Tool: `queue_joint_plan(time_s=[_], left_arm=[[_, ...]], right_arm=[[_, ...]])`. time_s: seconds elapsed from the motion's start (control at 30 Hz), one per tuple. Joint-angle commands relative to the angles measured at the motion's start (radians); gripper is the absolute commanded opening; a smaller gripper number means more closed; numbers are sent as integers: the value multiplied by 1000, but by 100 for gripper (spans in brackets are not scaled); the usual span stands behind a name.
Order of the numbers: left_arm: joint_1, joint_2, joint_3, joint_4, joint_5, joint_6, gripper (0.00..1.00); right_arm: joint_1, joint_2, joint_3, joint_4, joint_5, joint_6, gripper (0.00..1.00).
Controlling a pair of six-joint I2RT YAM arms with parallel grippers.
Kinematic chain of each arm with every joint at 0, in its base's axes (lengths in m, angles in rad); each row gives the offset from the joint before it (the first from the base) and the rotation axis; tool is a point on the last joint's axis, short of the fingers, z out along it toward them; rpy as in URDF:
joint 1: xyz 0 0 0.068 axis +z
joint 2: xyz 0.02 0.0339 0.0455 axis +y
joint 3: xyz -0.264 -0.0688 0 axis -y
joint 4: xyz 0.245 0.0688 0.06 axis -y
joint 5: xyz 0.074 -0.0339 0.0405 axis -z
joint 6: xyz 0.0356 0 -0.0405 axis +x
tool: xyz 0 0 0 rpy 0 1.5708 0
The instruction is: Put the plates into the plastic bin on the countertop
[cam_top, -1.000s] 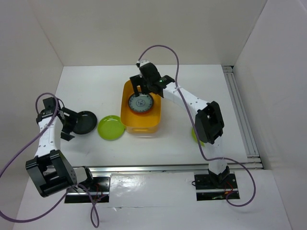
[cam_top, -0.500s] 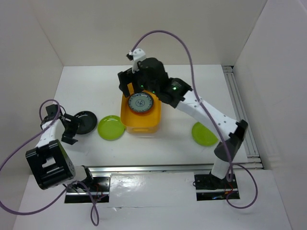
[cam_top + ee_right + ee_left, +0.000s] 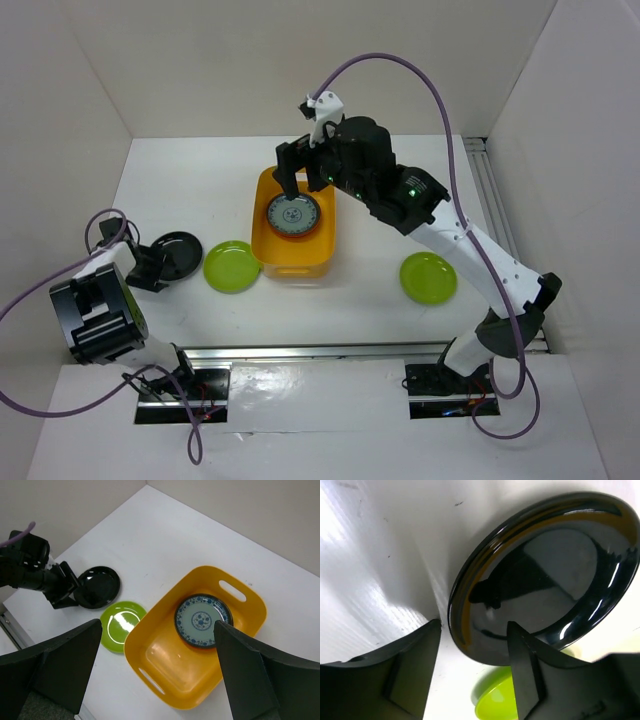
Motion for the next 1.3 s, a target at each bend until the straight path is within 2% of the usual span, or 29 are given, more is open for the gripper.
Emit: queue_joint_plan(time_s=[0.0, 0.07, 0.17, 0.3, 0.4, 0.5, 0.57, 0.7, 0.8, 0.87, 1.03, 1.27], left_arm=[[4, 72, -19, 34, -25, -13, 62], [4, 85, -19, 34, -34, -13, 59], [-5, 117, -10, 20, -43, -24, 25], [-5, 152, 26, -23, -62, -33, 15], [-5, 177, 65, -43, -53, -33, 0], [-5, 177, 123, -43, -14, -24, 0], [-5, 114, 172, -43, 38, -15, 0], [-62, -28, 307, -95, 1, -38, 0], [-140, -108, 437, -118, -37, -38, 0], [-226, -119, 528, -118, -52, -10, 0], [-469, -133, 632, -127, -62, 10, 0], [-740, 22, 721, -106, -100, 43, 0]], right_arm=[[3, -27, 5, -48, 21, -28, 100], [3, -27, 14, -48, 21, -37, 100], [3, -36, 25, -48, 21, -37, 100], [-7, -45, 46, -58, 31, -37, 100], [-7, -55, 47, -68, 32, -37, 100], [-16, -76, 56, -77, 44, -37, 100], [-16, -85, 65, -87, 70, -37, 100], [-25, -97, 54, -98, 137, -28, 100], [-36, -130, 1, -86, 248, 7, 100], [-76, -159, -76, -72, 318, 55, 100], [-265, -192, -206, -63, 260, 154, 100], [-287, -193, -279, -54, 226, 164, 100]])
